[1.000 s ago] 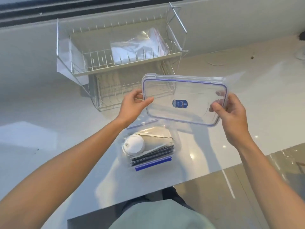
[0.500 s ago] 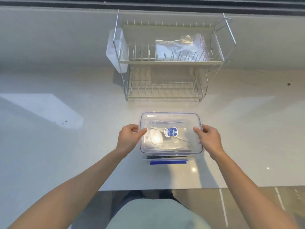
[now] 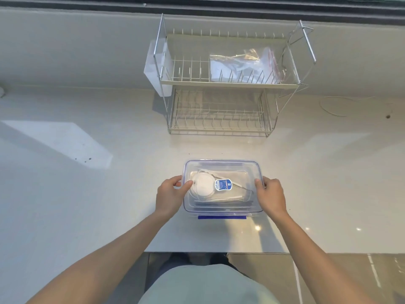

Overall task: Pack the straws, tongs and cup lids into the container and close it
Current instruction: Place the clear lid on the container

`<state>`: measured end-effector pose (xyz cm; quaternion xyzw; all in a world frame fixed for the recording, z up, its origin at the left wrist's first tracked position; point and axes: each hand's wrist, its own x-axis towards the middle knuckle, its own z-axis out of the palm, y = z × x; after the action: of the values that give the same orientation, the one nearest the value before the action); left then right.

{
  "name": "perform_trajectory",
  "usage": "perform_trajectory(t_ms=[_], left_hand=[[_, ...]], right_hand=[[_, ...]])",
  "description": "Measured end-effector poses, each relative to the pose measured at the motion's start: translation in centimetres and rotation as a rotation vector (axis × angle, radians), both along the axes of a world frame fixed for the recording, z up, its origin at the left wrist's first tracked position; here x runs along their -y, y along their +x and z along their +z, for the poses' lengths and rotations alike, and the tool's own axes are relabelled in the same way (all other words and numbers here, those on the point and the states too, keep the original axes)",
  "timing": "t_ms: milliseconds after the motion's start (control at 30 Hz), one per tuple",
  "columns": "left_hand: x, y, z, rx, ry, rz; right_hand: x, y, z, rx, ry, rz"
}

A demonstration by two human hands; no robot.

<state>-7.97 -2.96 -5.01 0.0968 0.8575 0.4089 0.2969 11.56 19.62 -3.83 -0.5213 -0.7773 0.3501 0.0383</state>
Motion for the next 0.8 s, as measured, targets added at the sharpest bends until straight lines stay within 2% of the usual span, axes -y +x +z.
perform_trajectory(t_ms=[100,167,300,467,533,633,733,800], left_hand=[[-0.4,0.3,-0.1,0.003,-0.010,0.051],[-0.6,0.2,-0.2,0.044,-0.014,0.069],[-0.6,-1.2,-0.6,0.252,0.010,0.096],[-0.6,-3.0,-0.2,0.421,0.025,0.059],[-0.9,-3.6,0.3,0.376,-0.050,-0.017],[-2.1,-4.6,1.2,0.153,-0.155,-0.198],[-4.8,-5.3,2.2,-0.056,-0.131,-0.367],[-7.0,-5.2,2.7,-0.129,-0.100,-0.458]], right_hand=[[0.3,0.0,-0.2,-0.080,-0.072,-0.063],[0.2,0.1,-0.4,-0.141,-0.197,-0.163],[-1.3,0.8,-0.9,-0.221,-0.411,-0.254],[-1.8,1.1,-1.2,-0.254,-0.418,-0.262],[-1.4,1.4,-1.2,-0.279,-0.414,-0.283],[0.0,2.1,-1.2,-0.281,-0.462,-0.376],[2.8,3.1,-1.2,-0.307,-0.529,-0.499],[5.1,3.9,-1.2,-0.387,-0.647,-0.559]])
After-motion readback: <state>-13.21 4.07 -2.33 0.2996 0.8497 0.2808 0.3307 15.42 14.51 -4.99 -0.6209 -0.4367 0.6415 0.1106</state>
